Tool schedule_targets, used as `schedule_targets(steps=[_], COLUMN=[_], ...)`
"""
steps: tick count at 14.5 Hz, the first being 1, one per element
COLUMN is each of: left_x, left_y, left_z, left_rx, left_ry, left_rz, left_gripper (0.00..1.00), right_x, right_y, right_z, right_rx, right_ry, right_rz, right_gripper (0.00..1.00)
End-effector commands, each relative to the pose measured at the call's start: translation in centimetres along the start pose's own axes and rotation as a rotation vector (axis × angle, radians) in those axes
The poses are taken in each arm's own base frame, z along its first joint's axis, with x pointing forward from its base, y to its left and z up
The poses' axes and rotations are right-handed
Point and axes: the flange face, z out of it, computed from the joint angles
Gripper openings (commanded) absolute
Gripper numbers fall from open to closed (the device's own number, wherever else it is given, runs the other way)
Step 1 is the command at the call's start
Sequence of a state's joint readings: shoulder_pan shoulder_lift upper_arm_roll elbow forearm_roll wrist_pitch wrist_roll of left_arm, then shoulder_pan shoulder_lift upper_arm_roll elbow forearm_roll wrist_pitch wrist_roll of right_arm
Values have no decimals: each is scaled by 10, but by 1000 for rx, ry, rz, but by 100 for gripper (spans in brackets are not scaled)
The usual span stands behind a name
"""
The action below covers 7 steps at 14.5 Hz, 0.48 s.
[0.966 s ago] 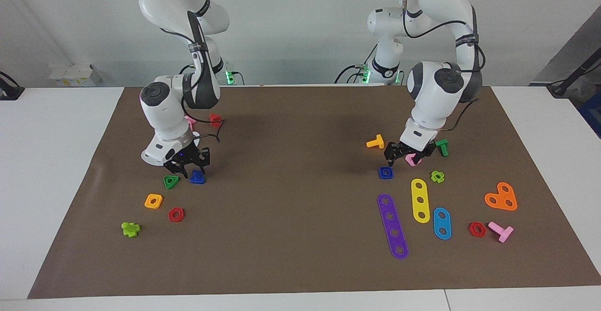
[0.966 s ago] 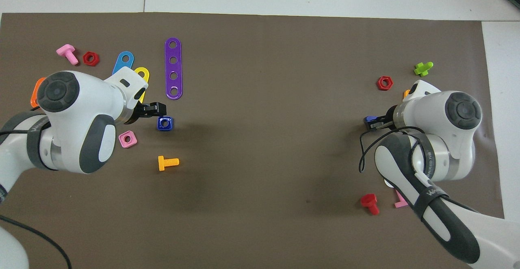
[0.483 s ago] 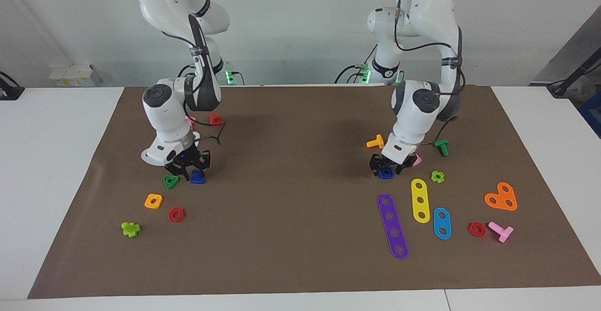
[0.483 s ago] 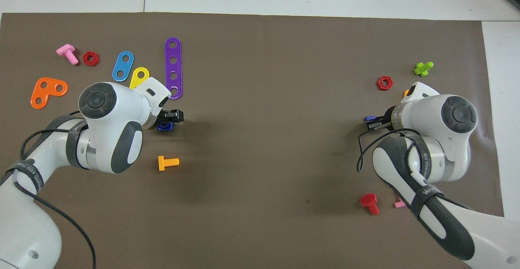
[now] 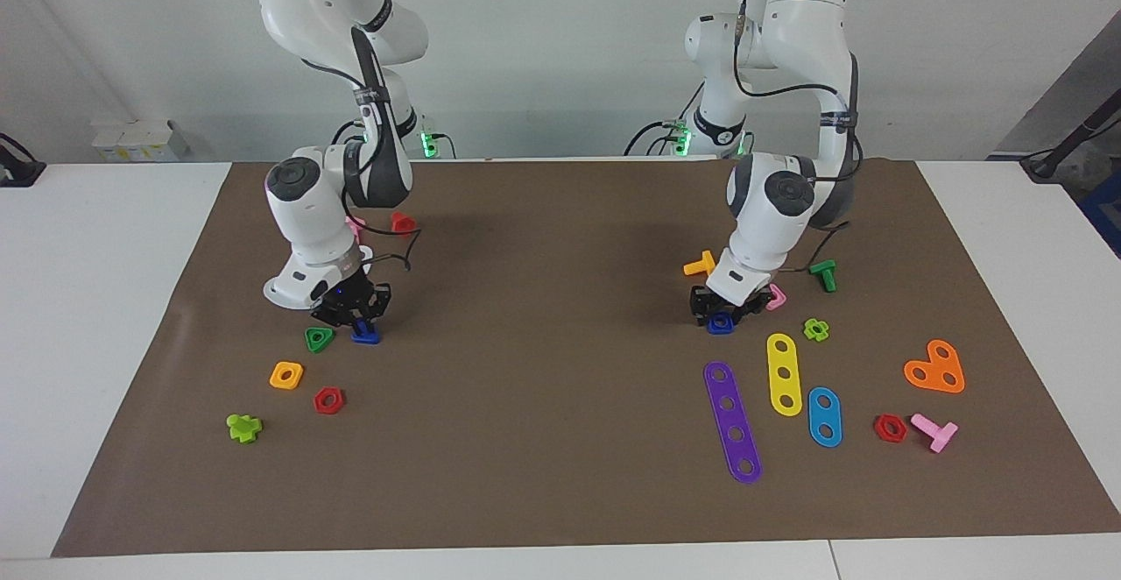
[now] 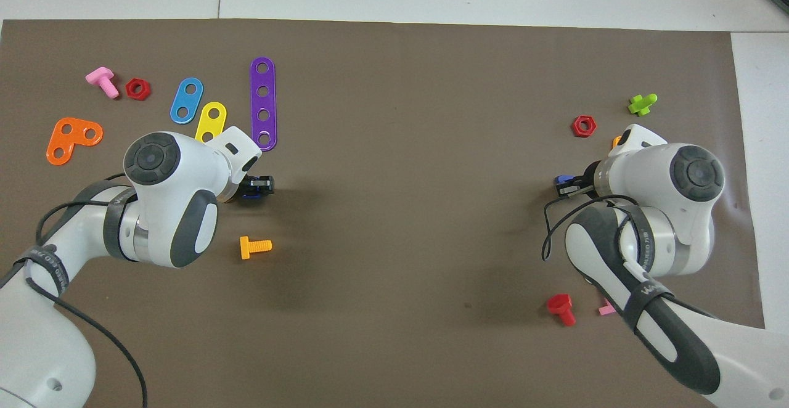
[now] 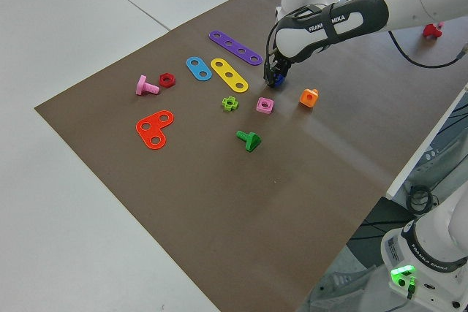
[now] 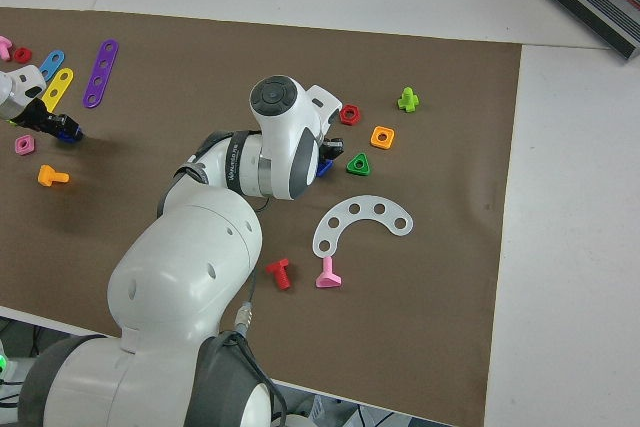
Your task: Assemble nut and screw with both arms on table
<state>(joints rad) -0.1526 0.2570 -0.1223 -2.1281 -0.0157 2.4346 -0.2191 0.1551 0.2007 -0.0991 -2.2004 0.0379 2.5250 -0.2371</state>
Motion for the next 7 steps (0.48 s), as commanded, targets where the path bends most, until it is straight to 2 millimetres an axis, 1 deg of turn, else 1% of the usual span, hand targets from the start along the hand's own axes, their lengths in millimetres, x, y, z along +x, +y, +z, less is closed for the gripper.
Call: schedule_targets(steps=[1,2,3,4,6,7], left_x=[-9,-9,-9,-7,4,10], left_y=[0,1,0,0,3,6], left_z=[2,2,1,-2,-17,-27], left_rx=[4,8,12,17,22,22], left_ry=[-20,-29,-34,-41,-62,-65], left_rz=[15,18,19,22,18,18], left_gripper=[14,6,0,0,0,0], right_x=[12,21,32,46,75,88], right_y=[0,-1,-1,-8,-35,-53], right_z=[-12,-28,-45,-68,-109,-126], right_rx=[9,11,15,22,33,28], right_ry=[37,46,48,49,40,41], right_rz=[2,22,54,88,129,153], right_gripper=[0,0,0,0,0,0])
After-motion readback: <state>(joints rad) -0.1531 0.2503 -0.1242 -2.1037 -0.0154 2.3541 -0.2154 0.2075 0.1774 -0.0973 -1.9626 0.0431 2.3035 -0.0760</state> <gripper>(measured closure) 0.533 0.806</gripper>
